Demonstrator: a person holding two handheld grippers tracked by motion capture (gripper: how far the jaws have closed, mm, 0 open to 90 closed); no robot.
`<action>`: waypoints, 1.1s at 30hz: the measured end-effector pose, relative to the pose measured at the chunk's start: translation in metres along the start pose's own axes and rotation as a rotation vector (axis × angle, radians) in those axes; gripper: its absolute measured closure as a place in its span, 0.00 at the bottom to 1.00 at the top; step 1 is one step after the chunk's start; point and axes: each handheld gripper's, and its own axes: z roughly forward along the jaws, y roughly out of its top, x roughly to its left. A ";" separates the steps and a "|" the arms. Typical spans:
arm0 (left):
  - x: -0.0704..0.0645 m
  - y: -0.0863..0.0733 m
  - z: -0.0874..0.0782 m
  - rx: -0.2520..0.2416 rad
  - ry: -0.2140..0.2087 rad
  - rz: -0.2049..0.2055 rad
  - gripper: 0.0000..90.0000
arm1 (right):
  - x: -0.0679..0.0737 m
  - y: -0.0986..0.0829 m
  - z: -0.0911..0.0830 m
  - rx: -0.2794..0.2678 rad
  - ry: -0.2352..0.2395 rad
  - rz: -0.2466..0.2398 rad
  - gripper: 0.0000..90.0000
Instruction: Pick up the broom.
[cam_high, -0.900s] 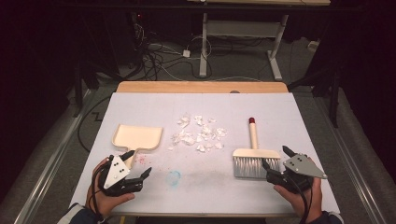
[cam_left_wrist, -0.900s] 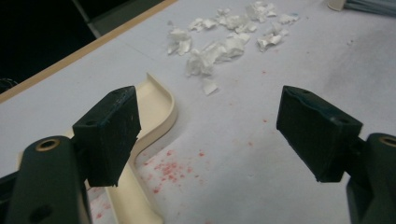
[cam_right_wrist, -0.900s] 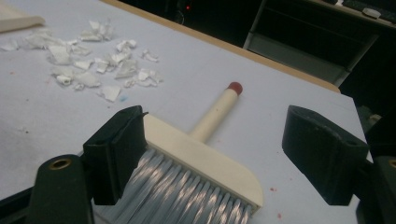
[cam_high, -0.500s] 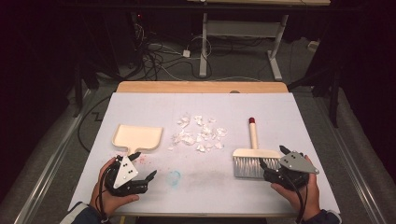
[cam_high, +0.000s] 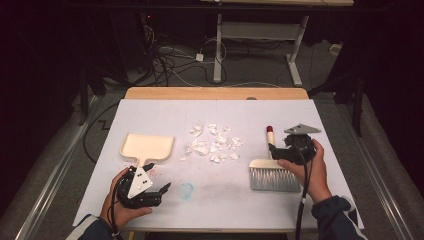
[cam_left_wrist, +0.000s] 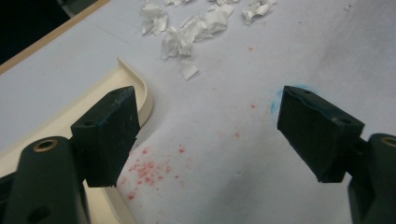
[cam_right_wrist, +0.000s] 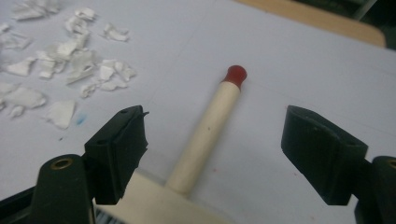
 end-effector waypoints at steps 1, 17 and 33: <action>0.000 0.000 0.001 0.005 -0.002 0.000 0.23 | -0.002 0.004 0.008 0.019 0.017 0.015 0.25; -0.004 -0.002 0.003 0.039 -0.012 0.019 0.23 | -0.011 0.002 0.077 0.262 0.031 0.079 0.57; -0.007 -0.005 -0.001 0.050 -0.003 0.035 0.23 | -0.004 0.001 0.080 0.209 0.024 0.089 0.78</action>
